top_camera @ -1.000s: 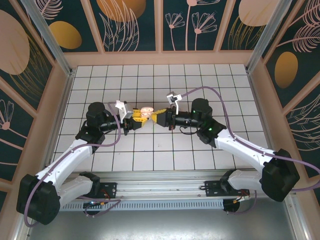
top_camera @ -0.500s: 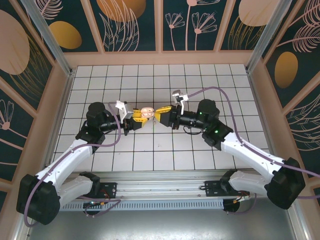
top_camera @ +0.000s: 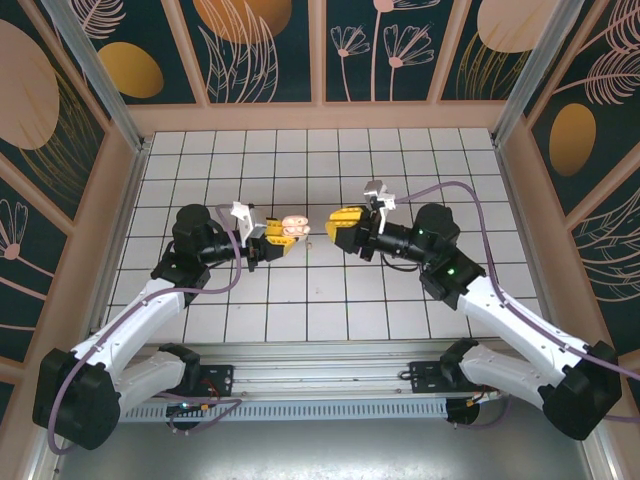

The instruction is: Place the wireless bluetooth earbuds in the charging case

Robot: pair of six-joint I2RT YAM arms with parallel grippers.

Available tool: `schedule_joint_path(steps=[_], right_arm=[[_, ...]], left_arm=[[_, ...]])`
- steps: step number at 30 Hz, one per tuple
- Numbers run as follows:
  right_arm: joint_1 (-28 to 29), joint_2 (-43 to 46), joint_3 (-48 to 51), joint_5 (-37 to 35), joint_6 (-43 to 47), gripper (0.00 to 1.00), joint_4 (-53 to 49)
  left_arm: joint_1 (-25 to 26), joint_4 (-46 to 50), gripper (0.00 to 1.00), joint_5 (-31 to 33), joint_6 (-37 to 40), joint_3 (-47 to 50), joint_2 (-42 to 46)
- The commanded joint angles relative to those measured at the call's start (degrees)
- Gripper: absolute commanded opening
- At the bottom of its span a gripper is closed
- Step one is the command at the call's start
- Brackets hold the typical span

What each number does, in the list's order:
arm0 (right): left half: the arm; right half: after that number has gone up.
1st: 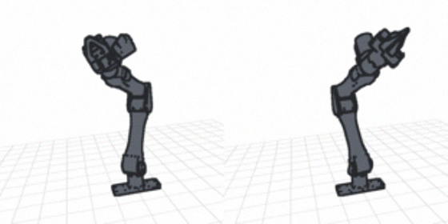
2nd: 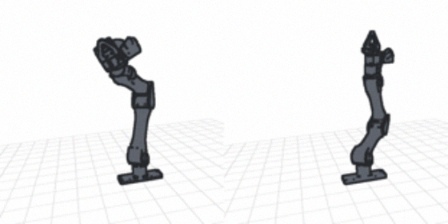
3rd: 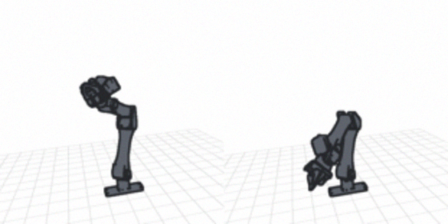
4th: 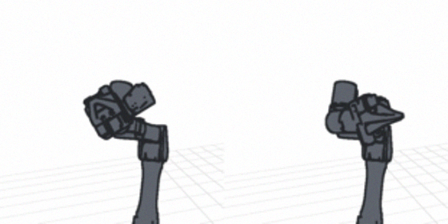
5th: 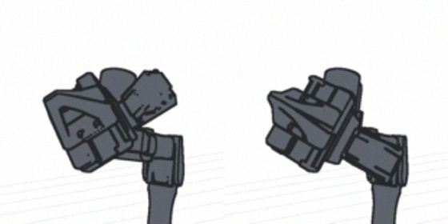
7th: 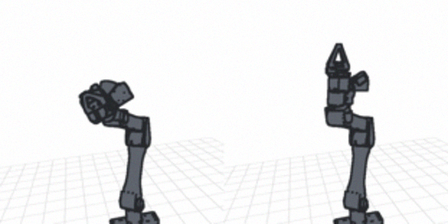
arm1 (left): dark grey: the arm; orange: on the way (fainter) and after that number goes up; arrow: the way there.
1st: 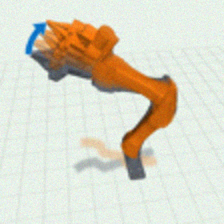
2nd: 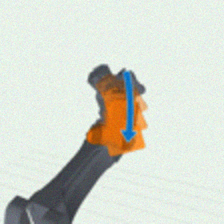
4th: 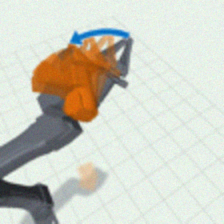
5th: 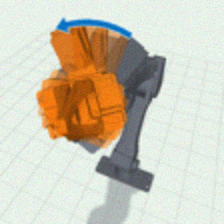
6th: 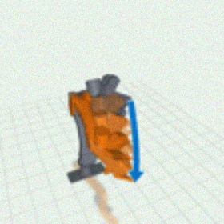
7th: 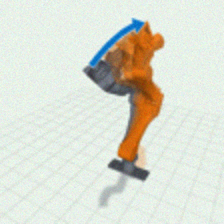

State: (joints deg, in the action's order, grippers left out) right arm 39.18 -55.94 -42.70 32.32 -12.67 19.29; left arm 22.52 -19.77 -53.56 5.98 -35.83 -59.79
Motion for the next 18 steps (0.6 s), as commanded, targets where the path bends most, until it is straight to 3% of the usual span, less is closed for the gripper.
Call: schedule_joint_path(steps=[1,7,18], right_arm=[[-0.41,1.58,1.41,-1.23,7.16,0.32,1.0],[-0.42,0.7,1.79,0.01,11.4,0.33,0.95],[-0.42,-3.42,0.68,2.72,9.37,0.33,1.78]], left_arm=[[0.23,-1.43,0.24,-1.89,0.88,-1.26,1.08],[0.21,-1.48,0.24,-2.25,0.93,-1.25,1.43],[0.14,-1.76,0.24,-2.78,0.62,-1.27,1.6]])
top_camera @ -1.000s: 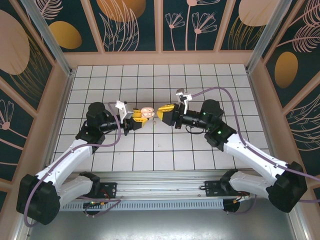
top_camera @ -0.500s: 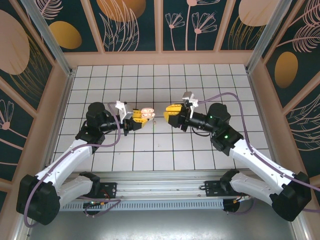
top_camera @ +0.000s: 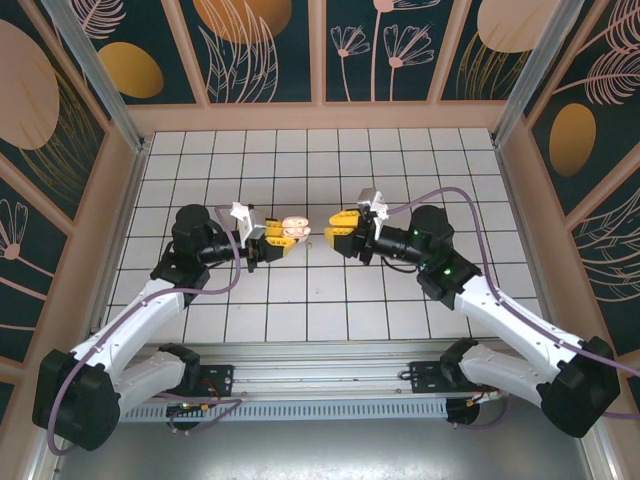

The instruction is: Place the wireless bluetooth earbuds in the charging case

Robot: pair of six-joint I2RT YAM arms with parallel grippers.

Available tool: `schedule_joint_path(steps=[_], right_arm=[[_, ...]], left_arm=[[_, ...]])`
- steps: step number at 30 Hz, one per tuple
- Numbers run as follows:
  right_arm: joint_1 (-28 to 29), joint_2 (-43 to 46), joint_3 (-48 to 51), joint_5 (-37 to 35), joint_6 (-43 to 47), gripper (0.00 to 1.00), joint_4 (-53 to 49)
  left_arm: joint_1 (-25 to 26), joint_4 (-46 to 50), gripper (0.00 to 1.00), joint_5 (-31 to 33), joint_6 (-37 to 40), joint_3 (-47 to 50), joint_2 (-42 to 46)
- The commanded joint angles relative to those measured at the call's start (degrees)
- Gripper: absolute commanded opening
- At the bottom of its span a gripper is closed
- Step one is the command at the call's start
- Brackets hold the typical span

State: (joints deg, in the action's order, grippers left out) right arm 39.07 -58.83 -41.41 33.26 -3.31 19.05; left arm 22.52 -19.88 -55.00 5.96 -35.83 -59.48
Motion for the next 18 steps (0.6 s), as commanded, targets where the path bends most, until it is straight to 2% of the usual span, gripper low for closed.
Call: schedule_joint_path(steps=[1,18], right_arm=[[-0.31,-0.88,-0.93,2.21,-0.03,0.33,2.13],[1.44,-6.36,-4.19,5.72,-1.62,0.34,5.04]], left_arm=[[0.23,-1.66,0.24,-1.33,0.72,-1.29,1.38],[0.15,-2.12,0.24,-1.58,0.36,-1.25,1.34]])
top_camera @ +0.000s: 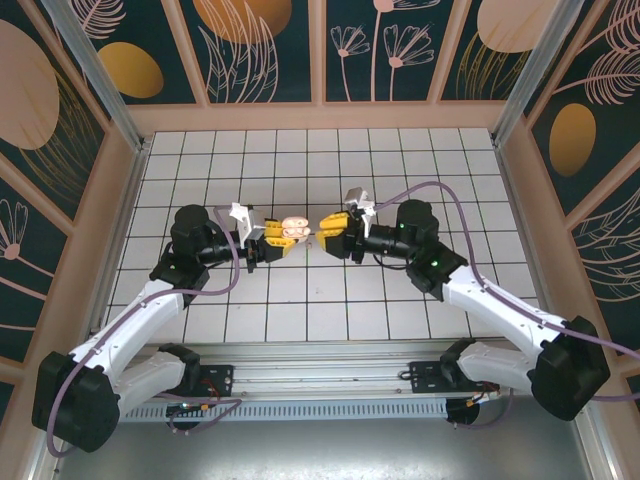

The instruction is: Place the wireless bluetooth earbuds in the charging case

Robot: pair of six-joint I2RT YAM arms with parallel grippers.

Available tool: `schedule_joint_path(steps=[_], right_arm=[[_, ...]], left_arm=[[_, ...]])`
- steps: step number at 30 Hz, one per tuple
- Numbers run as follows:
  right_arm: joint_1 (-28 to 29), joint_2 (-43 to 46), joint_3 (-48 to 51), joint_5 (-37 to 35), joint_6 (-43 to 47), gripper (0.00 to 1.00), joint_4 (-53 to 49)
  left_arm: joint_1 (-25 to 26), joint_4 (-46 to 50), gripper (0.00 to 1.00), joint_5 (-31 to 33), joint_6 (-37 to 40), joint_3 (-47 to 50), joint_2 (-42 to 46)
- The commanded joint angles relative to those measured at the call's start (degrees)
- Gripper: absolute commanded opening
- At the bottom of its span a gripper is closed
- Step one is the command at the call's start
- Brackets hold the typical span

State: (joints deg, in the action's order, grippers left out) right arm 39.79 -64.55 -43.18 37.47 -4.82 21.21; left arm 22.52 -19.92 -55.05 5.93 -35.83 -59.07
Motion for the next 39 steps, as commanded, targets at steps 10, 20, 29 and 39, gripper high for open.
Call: schedule_joint_path(steps=[10,20,29,39], right_arm=[[1.61,-2.74,-3.94,1.46,0.34,0.34,2.67],[1.78,-4.47,-4.8,0.67,0.03,0.32,2.88],[2.36,-6.64,-6.47,0.78,-0.56,0.24,2.85],[3.05,-7.33,-7.57,-2.67,-0.72,0.23,-0.12]], left_arm=[[0.21,-2.05,0.24,-1.46,0.37,-1.26,1.02],[0.18,-2.08,0.24,-1.77,0.39,-1.25,1.25],[0.23,-2.14,0.24,-2.06,0.23,-1.28,0.93],[0.19,-2.14,0.24,-1.95,0.34,-1.3,1.06]])
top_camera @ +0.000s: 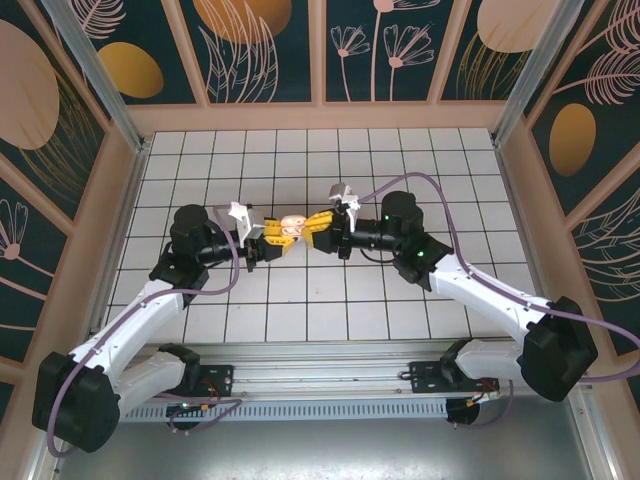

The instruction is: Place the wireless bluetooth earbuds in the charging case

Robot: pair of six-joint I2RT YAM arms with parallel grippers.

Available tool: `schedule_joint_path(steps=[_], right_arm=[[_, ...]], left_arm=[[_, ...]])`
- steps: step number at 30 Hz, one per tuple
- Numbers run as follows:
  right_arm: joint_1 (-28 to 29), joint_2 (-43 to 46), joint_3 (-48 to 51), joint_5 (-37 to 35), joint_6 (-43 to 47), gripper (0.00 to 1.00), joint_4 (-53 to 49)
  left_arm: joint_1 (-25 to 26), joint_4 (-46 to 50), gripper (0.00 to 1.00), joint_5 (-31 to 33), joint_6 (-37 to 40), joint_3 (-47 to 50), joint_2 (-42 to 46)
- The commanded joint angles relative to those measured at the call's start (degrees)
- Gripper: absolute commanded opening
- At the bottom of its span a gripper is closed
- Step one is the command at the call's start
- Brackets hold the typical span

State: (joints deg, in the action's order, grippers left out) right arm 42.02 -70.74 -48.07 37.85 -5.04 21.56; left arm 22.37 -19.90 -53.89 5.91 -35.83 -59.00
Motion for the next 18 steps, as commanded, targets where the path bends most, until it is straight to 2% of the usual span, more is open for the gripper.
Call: schedule_joint_path(steps=[1,18], right_arm=[[0.95,-1.28,-2.82,-3.28,-0.42,0.23,-0.64],[3.76,-3.35,-5.54,-10.32,-0.36,0.25,-5.88]], left_arm=[[0.39,-2.17,0.24,-3.07,0.42,-1.26,0.99],[0.32,-1.96,0.24,-3.2,0.7,-1.23,1.17]])
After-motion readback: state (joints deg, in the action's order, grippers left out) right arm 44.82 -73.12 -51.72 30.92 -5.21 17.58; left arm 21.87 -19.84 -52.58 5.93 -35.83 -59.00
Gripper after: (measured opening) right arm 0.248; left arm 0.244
